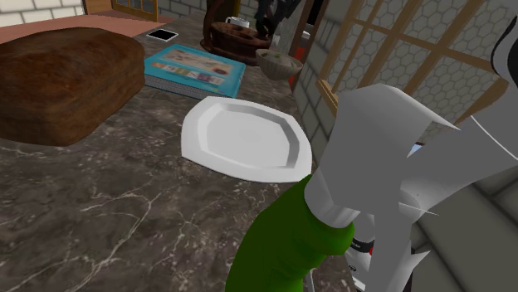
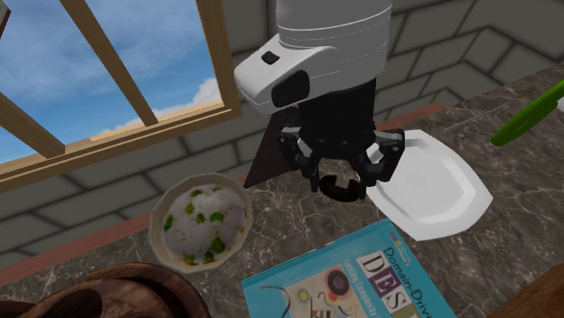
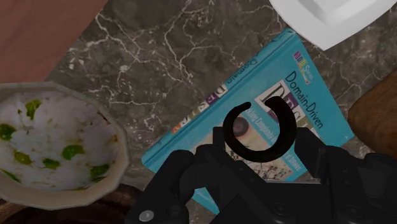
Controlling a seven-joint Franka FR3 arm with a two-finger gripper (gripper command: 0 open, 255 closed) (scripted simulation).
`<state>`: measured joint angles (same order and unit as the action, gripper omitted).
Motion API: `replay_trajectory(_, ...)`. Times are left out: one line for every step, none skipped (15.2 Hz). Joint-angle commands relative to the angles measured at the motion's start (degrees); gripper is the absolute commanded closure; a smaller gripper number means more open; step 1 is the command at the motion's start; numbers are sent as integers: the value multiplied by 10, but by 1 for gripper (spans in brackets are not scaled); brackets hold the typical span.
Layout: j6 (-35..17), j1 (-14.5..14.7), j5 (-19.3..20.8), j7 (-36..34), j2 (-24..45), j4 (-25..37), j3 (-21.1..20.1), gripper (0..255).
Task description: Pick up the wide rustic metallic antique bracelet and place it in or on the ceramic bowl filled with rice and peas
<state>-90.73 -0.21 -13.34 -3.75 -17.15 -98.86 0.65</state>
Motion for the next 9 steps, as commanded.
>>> replay_trajectory(10, 0, 0, -3, 4, 15, 0, 255)
replay_trajectory(15, -4, 0, 10, 12, 24, 9, 255)
replay_trajectory(20, -9, 1, 23, 19, 33, 19, 255)
replay_trajectory(25, -13, 1, 37, 28, 44, 29, 255)
replay_trajectory(31, -17, 0, 50, 37, 55, 38, 255)
replay_trajectory(36, -22, 0, 63, 47, 67, 48, 255)
replay_trajectory(42, -27, -1, 76, 57, 80, 57, 255)
replay_trajectory(48, -32, -3, 89, 69, 94, 66, 255)
replay_trajectory(55, -37, -4, 102, 80, 109, 76, 255)
